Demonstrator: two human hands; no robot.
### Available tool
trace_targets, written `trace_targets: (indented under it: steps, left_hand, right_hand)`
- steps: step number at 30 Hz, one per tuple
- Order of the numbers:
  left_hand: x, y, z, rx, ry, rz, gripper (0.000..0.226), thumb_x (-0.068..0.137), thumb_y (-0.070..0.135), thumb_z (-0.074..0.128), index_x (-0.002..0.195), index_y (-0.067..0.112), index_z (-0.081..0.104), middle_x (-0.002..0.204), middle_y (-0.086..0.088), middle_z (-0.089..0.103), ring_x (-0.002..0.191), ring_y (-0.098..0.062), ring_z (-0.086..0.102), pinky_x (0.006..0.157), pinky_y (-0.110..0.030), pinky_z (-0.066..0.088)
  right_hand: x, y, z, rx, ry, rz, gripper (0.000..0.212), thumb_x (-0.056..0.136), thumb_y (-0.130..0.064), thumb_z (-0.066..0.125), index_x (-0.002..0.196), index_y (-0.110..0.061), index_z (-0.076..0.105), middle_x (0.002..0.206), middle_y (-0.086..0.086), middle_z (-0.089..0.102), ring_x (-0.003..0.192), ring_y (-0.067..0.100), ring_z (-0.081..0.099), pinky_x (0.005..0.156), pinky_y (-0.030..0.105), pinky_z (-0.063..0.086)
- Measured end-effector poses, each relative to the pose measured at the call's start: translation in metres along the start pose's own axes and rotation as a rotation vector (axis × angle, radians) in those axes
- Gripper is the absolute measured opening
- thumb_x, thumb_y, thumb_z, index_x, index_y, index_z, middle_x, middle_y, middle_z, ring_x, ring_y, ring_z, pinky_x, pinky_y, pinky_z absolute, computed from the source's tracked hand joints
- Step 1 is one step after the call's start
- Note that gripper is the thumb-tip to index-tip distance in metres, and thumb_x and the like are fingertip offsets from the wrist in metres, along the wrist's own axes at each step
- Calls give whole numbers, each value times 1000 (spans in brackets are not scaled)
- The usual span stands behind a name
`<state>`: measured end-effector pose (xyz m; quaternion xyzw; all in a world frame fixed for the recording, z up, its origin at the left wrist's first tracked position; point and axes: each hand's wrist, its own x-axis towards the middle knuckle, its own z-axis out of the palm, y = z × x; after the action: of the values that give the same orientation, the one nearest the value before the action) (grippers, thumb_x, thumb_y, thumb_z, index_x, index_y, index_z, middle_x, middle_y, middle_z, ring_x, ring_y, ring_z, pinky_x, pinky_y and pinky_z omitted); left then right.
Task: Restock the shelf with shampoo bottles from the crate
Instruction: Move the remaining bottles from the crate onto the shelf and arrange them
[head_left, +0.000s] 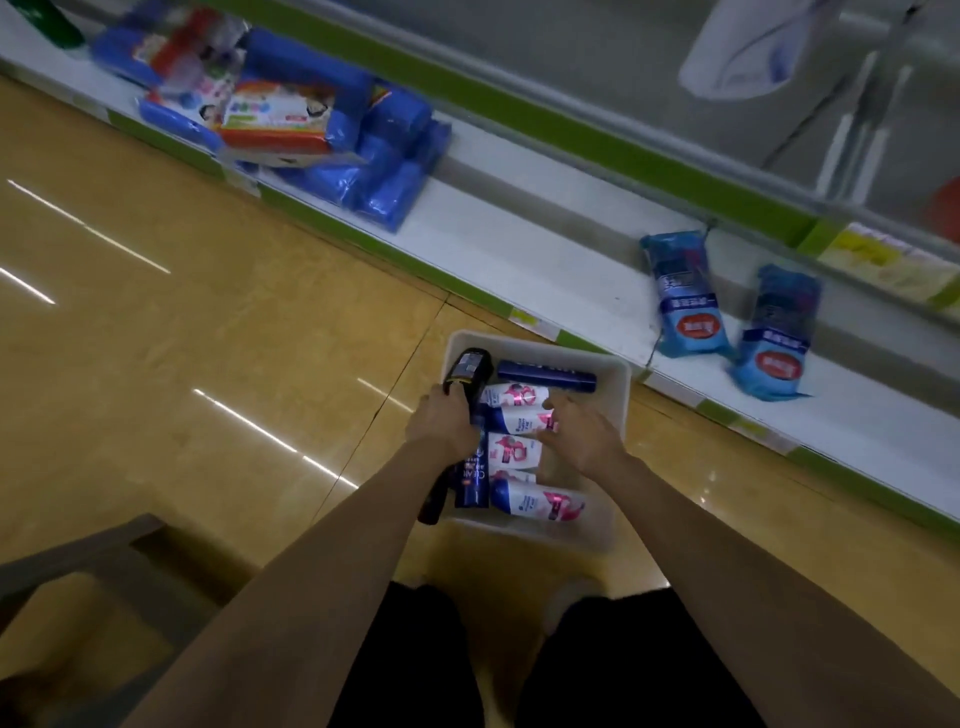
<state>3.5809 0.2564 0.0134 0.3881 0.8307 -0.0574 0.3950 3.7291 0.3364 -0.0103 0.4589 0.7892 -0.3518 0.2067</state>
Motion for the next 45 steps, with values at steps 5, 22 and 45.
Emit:
trace_targets:
  steps: [5, 22, 45]
  left_hand:
    - [83, -4, 44, 270, 96, 53, 62, 85, 25, 61, 136, 8, 30, 135, -17, 33, 125, -32, 36, 99, -39, 38]
    - [134, -4, 65, 359, 203, 116, 54, 90, 31, 55, 134, 7, 34, 133, -16, 31, 107, -28, 54, 73, -30, 41]
    - [-176, 14, -221, -823, 37, 69, 46, 78, 40, 73, 109, 7, 68, 107, -8, 68, 101, -21, 62, 79, -26, 45]
  right_hand:
    - [93, 32, 47, -116, 119, 13, 46, 95, -22, 54, 136, -8, 41, 138, 13, 44, 126, 28, 43, 104, 36, 39]
    - [156, 73, 95, -376, 130, 148, 38, 91, -19, 52, 125, -10, 38, 124, 16, 54, 114, 34, 53, 97, 42, 37]
    - [-159, -149, -216, 807, 100, -46, 36, 72, -26, 81, 97, -11, 59, 90, 3, 63, 83, 14, 57, 81, 31, 47]
